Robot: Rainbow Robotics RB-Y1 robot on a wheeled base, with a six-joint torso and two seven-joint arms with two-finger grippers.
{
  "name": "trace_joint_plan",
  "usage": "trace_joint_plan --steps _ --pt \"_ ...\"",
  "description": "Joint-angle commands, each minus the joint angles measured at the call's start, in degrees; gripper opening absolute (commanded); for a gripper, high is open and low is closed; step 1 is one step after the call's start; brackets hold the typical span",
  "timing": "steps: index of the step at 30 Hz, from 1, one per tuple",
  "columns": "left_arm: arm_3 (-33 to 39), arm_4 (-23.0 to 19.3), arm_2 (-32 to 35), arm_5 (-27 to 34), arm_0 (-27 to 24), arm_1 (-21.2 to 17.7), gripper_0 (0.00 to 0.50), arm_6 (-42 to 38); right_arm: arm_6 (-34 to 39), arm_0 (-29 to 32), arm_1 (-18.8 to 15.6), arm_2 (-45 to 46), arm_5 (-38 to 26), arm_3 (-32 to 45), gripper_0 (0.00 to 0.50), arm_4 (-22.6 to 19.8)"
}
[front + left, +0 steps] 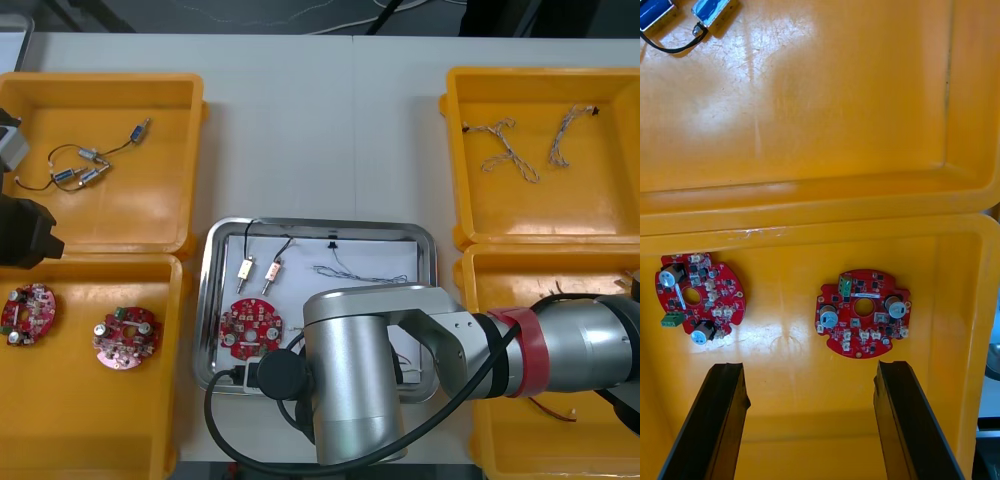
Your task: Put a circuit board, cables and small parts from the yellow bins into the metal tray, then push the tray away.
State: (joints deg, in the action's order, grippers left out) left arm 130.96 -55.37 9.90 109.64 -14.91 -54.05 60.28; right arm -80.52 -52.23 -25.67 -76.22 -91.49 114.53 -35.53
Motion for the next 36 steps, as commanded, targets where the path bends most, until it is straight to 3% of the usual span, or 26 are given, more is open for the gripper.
trace_joint_plan --steps 1,18,21,22,23,24,26,28,29,36 --pt "1.5 0.1 1.8 0.4 1.1 -2.5 0.5 3.8 0.7 1.5 1.5 -1.6 -0.4 2.1 0.5 1.7" --pt "1.5 0.1 1.8 0.4 1.1 -2.5 0.5 3.8 1.2 3.0 4.2 -2.6 -0.7 -1.0 0.49 5.6" --pt "1.5 0.1 1.8 0.4 1.1 -2.5 0.5 3.8 1.2 3.0 4.3 -2.6 -0.6 -1.0 0.435 5.6" --pt "1.5 0.1 1.8 0.4 1.1 -2.5 0.5 3.8 1.2 3.0 4.3 -2.8 -0.6 -1.1 0.388 5.6" --pt "1.5 0.1 1.8 0.4 1.1 -2.5 0.5 3.8 1.2 2.9 4.2 -2.9 -0.6 -1.0 0.315 5.7" --pt "1.5 0.1 1.8 0.4 1.1 -2.5 0.5 3.8 1.2 3.0 4.2 -3.0 -0.6 -1.0 0.276 5.7" --pt "1.5 0.1 1.8 0.4 1.1 -2.5 0.5 3.8 1.2 3.0 4.3 -3.0 -0.6 -1.0 0.091 5.7" --pt "1.5 0.1 1.8 0.4 1.1 -2.5 0.5 3.8 1.2 3.0 4.3 -3.0 -0.6 -1.1 0.02 5.8" --pt "1.5 0.1 1.8 0.4 1.1 -2.5 0.5 3.8 1.2 2.9 4.3 -3.0 -0.6 -1.0 0.0 5.8" --pt "1.5 0.1 1.8 0.4 1.1 -2.5 0.5 3.8 1.0 2.2 4.0 -3.0 -0.5 -1.0 0.0 5.9"
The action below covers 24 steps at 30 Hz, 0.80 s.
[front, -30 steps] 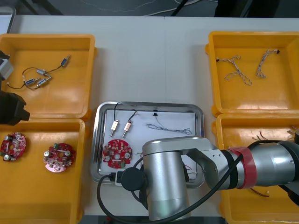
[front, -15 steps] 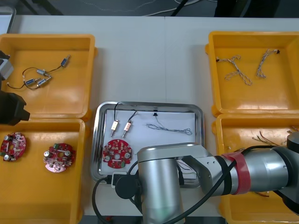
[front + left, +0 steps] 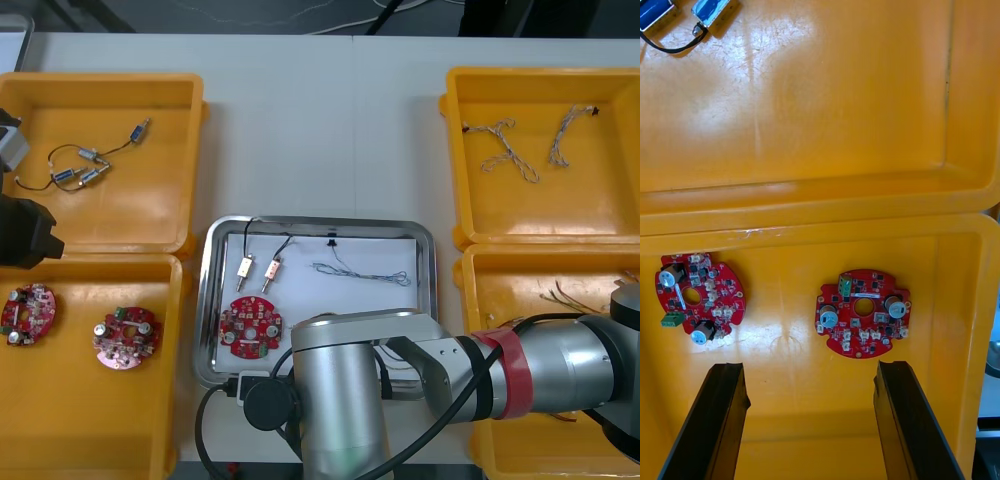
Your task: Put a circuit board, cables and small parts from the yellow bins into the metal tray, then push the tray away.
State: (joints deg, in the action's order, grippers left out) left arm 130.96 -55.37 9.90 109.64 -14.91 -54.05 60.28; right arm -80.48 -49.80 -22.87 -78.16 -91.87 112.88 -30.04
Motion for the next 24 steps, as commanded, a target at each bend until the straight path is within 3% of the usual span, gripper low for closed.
trace_joint_plan --steps 1,24 --pt "1.5 0.1 1.8 0.4 1.1 -2.5 0.5 3.8 0.9 -0.5 1.1 -1.0 -0.2 0.6 0.0 0.5" --pt "1.5 0.1 1.8 0.4 1.1 -2.5 0.5 3.8 1.1 -10.1 -3.3 -0.8 2.2 0.6 0.0 2.0"
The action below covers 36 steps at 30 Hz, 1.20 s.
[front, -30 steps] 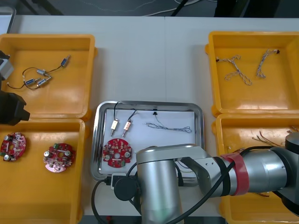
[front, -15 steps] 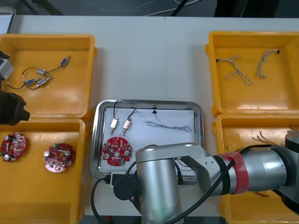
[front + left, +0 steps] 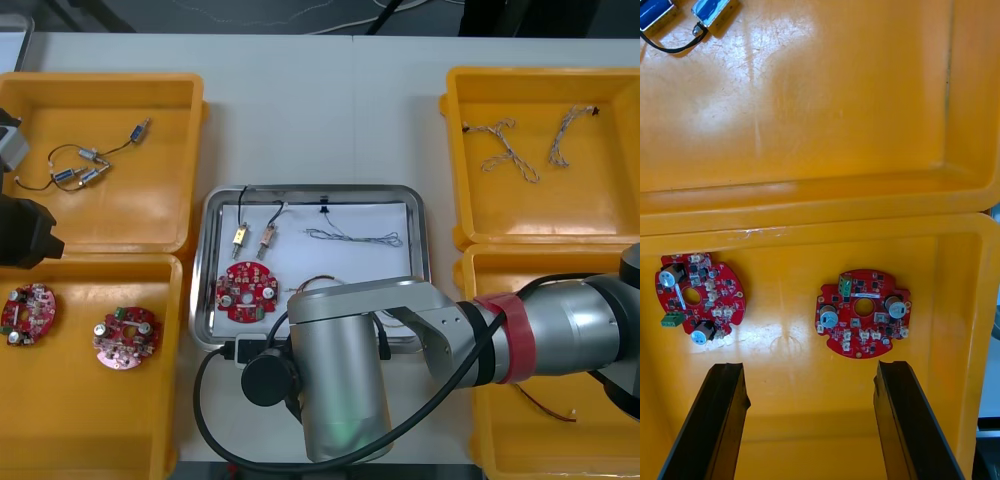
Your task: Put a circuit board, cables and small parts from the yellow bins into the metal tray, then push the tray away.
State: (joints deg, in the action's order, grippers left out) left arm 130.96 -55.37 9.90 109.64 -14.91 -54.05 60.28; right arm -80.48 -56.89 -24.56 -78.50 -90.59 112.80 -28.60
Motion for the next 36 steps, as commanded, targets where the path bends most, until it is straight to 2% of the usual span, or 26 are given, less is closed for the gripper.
trace_joint_plan --steps 1,8,36 --pt "1.5 0.1 1.8 0.4 1.1 -2.5 0.5 3.8 1.1 -3.2 -1.7 -0.4 1.0 0.7 0.0 0.6" --pt "1.5 0.1 1.8 0.4 1.1 -2.5 0.5 3.8 0.8 -4.9 -3.0 -0.3 1.9 -0.9 0.0 0.7" --pt "1.5 0.1 1.8 0.4 1.1 -2.5 0.5 3.8 -1.8 -12.2 -3.3 -0.3 9.6 -12.8 0.0 2.0"
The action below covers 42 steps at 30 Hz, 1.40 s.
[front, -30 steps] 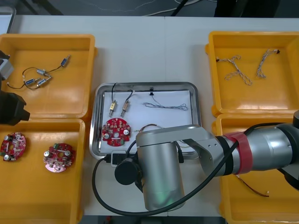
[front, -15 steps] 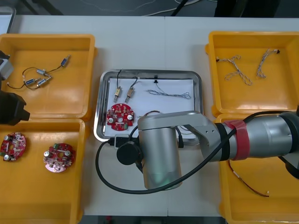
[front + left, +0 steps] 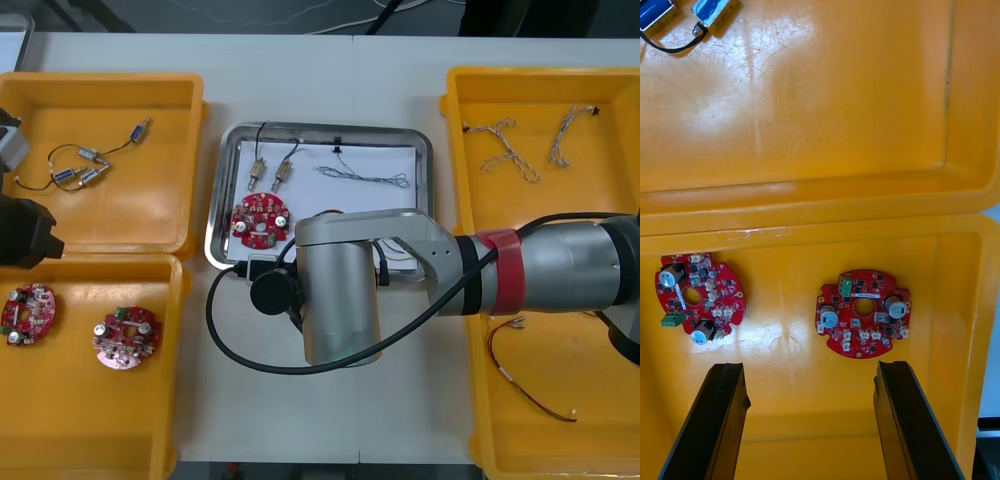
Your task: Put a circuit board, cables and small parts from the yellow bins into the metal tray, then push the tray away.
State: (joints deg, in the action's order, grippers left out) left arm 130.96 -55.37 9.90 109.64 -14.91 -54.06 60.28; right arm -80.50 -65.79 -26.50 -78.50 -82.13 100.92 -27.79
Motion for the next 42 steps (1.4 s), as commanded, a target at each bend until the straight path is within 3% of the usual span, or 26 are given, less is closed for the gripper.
trace_joint_plan --steps 1,32,42 --pt "1.5 0.1 1.8 0.4 1.1 -2.5 0.5 3.8 -2.0 -3.6 -1.4 -0.3 1.4 -1.3 0.0 1.3" --pt "1.5 0.1 1.8 0.4 1.1 -2.5 0.5 3.8 -9.4 -6.3 -3.6 -0.3 10.9 -9.4 0.0 9.5" --pt "1.5 0.1 1.8 0.4 1.1 -2.5 0.5 3.8 -9.8 -7.4 -3.6 -0.2 14.5 -12.7 0.0 9.7"
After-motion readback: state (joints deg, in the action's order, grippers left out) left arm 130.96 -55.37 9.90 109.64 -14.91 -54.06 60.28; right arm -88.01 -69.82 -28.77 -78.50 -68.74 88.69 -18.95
